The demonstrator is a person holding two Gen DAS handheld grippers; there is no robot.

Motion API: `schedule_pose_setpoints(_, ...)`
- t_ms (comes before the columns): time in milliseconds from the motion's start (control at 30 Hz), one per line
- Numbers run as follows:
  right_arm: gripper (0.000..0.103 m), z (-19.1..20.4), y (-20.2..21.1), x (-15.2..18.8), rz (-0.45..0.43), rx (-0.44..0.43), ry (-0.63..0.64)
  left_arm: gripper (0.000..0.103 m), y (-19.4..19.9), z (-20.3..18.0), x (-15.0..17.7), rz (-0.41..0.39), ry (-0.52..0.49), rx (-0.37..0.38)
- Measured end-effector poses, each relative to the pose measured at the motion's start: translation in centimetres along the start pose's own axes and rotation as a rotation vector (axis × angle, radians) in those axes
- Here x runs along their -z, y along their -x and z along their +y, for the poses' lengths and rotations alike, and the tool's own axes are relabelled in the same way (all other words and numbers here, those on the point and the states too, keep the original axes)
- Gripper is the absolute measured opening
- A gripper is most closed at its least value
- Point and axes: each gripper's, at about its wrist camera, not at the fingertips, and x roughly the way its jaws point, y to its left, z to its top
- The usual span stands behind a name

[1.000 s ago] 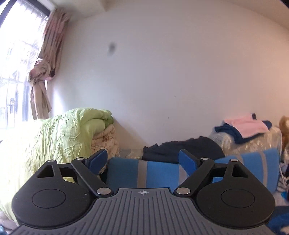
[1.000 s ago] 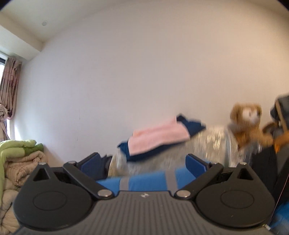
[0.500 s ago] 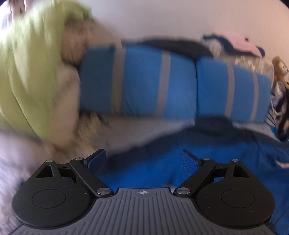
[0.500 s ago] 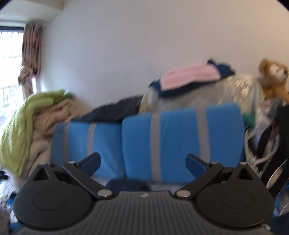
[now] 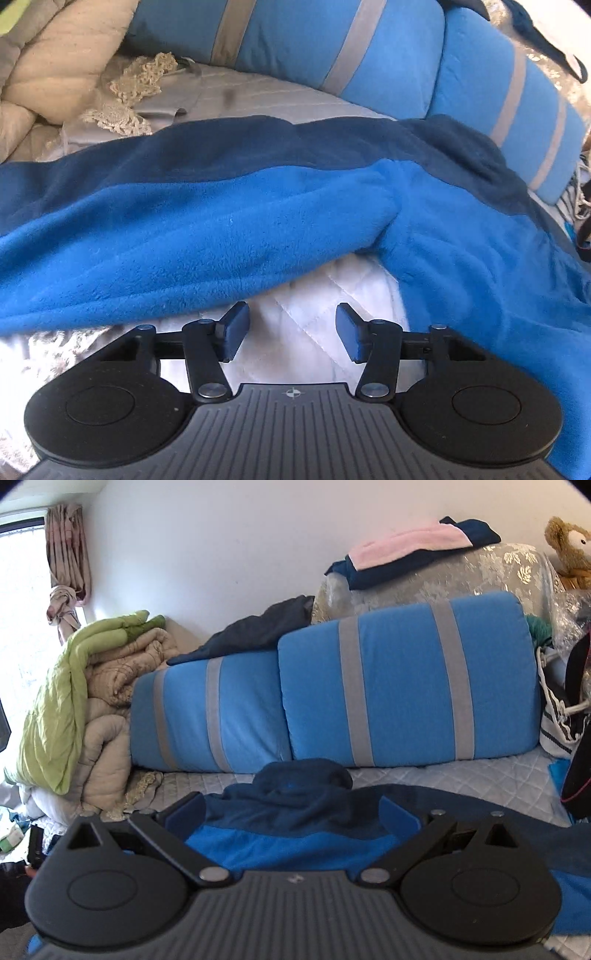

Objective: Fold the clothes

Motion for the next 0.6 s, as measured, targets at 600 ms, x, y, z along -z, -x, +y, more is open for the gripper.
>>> schedule_pose_setpoints(600, 0.103, 0.5, -0.3, 0.7, 0.010, 0.003, 0.000, 0.061, 2.4, 0.6, -0.9, -0.329, 0.198, 0.186)
